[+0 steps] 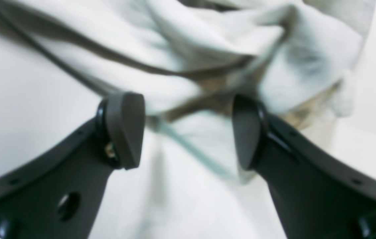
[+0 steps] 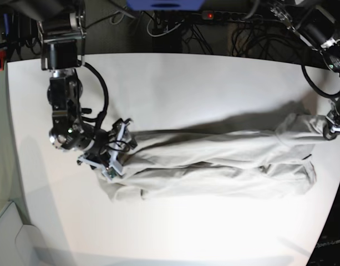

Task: Layout the t-shirt on the table in an organized manner, then fold the t-shirt properly
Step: 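Drag the held shirt end with the right gripper along the table, then lift the shirt high with both grippers and shake it out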

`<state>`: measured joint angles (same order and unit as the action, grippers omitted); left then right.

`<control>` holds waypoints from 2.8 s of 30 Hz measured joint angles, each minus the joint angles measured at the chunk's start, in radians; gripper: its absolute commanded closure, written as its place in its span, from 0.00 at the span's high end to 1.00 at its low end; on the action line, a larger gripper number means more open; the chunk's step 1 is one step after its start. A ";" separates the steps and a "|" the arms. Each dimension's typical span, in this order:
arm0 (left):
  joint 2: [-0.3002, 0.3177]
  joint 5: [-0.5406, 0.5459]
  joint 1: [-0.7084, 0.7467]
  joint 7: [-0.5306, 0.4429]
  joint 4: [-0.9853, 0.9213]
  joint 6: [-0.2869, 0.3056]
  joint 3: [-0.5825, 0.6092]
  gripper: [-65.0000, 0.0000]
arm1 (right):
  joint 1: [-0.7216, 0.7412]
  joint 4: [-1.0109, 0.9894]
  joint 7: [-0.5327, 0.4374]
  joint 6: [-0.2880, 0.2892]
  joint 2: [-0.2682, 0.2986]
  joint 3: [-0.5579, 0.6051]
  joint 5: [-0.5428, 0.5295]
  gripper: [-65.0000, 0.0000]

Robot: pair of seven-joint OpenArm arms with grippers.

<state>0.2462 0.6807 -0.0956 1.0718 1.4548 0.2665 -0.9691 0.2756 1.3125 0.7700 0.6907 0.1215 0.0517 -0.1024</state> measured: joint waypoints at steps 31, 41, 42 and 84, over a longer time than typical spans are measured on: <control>0.036 0.004 0.012 -0.007 -0.002 0.000 -0.007 0.01 | 0.076 -0.077 -0.006 0.000 0.013 -0.114 0.008 0.64; 0.036 0.004 0.011 -0.007 -0.004 0.000 -0.007 0.01 | 0.075 -0.078 -0.075 0.000 0.008 -0.111 0.005 0.60; 0.035 0.004 0.011 -0.007 -0.004 0.000 -0.007 0.01 | 0.075 -0.078 -0.075 0.000 0.006 -0.111 0.005 0.56; 0.134 0.314 -0.097 0.019 0.451 0.006 -0.003 0.01 | 0.328 0.698 0.397 -0.003 0.128 -0.448 -0.041 0.00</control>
<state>0.3801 0.9951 -0.1925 1.0912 1.9057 0.2729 -0.9726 0.6033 2.0109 1.1667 0.6880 0.2493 -0.3962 -0.1432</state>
